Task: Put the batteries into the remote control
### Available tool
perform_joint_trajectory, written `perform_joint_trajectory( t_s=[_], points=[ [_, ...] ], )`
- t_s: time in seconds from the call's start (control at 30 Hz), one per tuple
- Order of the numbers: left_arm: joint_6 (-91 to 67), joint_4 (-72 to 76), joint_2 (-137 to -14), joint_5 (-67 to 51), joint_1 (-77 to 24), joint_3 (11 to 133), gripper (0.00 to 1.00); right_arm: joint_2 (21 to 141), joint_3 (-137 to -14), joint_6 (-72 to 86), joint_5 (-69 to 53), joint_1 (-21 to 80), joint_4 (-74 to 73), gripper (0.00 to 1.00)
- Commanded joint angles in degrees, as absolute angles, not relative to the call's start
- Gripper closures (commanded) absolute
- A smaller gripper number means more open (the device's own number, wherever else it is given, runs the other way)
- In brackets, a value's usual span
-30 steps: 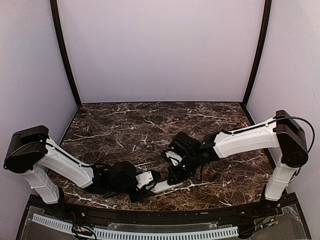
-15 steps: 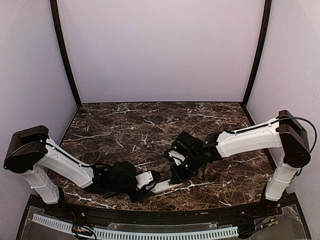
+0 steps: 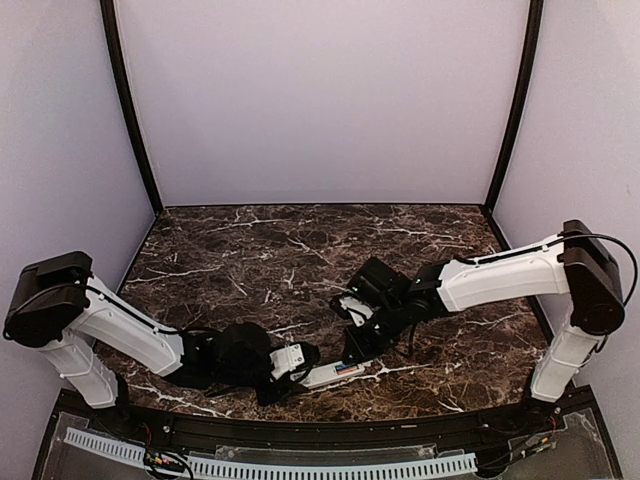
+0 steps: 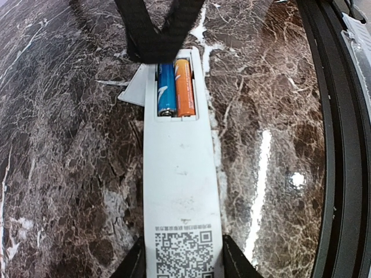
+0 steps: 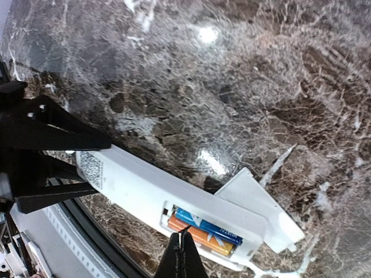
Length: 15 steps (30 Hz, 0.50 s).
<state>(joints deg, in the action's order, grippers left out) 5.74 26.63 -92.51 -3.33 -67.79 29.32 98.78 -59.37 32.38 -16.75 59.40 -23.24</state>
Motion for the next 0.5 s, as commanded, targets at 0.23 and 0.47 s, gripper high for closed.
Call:
perform_joint_trajectory(
  t_s=[0.23,0.47],
  points=[
    [8.78,28.88,-85.96,-8.33,-67.94,27.39,1.00,88.58,-64.62,29.42,-16.03,57.52,-25.33,0.94],
    [12.26,24.96,-87.73,-17.92,-67.94,29.85,1.00,87.63,-64.50,29.19,-12.73,57.40,-29.14,0.94]
  ],
)
